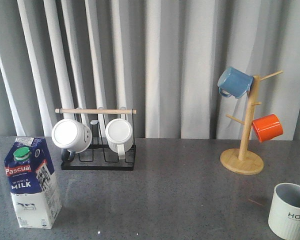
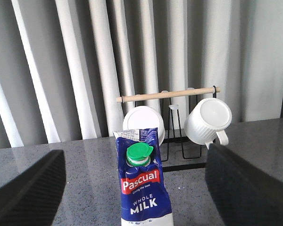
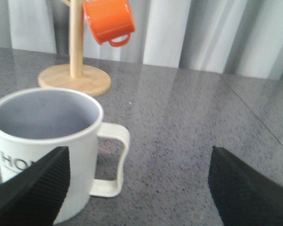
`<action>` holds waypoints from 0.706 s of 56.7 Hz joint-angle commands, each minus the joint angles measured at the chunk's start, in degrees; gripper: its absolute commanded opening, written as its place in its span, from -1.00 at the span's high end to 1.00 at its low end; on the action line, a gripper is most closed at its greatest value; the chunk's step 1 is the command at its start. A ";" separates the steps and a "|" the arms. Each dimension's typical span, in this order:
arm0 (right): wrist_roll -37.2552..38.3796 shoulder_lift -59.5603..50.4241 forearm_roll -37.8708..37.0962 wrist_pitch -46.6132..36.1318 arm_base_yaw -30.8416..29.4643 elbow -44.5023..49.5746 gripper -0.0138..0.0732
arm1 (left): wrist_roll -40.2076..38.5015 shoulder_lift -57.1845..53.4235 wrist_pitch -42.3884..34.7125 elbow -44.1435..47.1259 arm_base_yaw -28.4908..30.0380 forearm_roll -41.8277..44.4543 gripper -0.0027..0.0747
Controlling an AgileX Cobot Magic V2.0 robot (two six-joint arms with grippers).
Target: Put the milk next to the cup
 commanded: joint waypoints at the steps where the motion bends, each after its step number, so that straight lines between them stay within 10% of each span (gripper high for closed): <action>1: -2.23 1.86 1.70 -6.21 -1.21 -1.16 -0.68 | -0.17 0.01 -4.01 -1.98 -0.11 -0.46 -0.59; 40: -5.37 19.61 1.80 -14.73 -1.44 -7.58 -0.68 | -0.17 0.01 -4.01 -1.98 -0.11 -0.46 -0.59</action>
